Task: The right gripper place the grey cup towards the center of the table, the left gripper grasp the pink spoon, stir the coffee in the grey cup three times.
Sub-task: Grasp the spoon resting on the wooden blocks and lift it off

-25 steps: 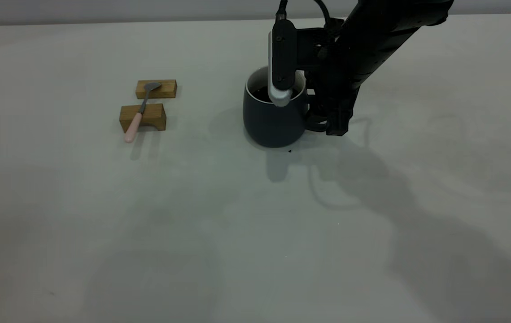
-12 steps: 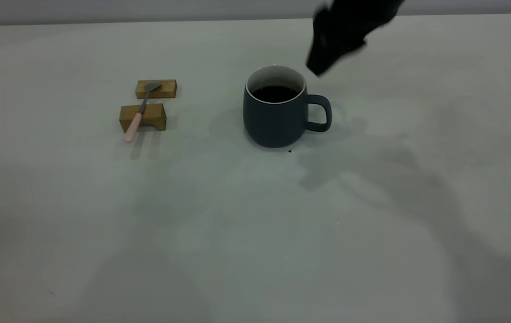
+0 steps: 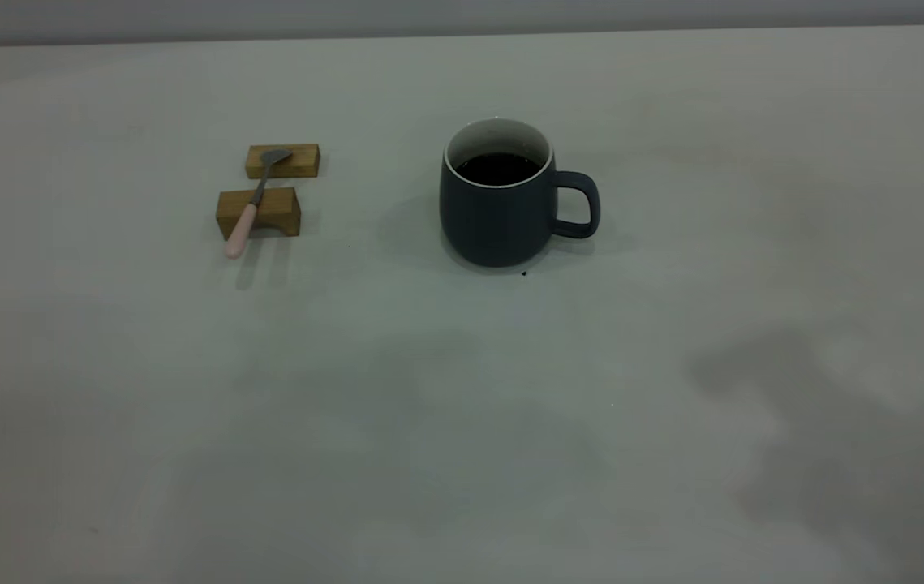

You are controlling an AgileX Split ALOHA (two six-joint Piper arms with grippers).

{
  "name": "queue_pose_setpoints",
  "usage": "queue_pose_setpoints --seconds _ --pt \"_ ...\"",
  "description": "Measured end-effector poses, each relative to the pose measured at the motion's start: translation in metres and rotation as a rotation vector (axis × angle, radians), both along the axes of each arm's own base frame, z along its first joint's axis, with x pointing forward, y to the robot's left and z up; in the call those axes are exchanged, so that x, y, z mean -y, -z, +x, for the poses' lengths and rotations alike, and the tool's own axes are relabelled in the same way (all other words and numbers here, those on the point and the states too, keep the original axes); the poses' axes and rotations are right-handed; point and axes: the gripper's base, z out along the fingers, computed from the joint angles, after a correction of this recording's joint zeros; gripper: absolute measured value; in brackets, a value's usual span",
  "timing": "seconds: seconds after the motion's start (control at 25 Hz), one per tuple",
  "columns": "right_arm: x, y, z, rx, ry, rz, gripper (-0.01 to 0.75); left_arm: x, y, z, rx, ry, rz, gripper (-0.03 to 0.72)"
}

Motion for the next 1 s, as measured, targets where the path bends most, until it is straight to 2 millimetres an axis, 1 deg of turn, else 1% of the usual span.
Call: queue_pose_setpoints --seconds 0.16,0.32,0.44,0.56,0.68,1.0 --pt "0.027 -0.002 -0.059 0.041 0.076 -0.017 0.524 0.000 0.000 0.000 0.000 0.000 0.000 0.388" --pt "0.052 -0.001 -0.101 0.133 0.140 0.000 0.524 0.000 0.000 0.000 0.000 0.000 0.000 0.388" --pt "0.068 0.000 -0.126 0.229 0.216 0.022 0.524 0.000 0.000 0.000 0.000 0.000 0.000 0.388" --pt "0.077 -0.007 -0.146 0.371 0.280 0.061 0.524 0.000 0.000 0.000 0.000 0.000 0.000 0.388" --pt "0.082 -0.015 -0.164 0.506 0.317 0.096 0.524 0.000 0.000 0.000 0.000 0.000 0.000 0.388" --pt "0.088 -0.024 -0.202 0.767 0.323 0.174 0.524 0.000 0.000 0.000 0.001 0.000 0.000 0.388"
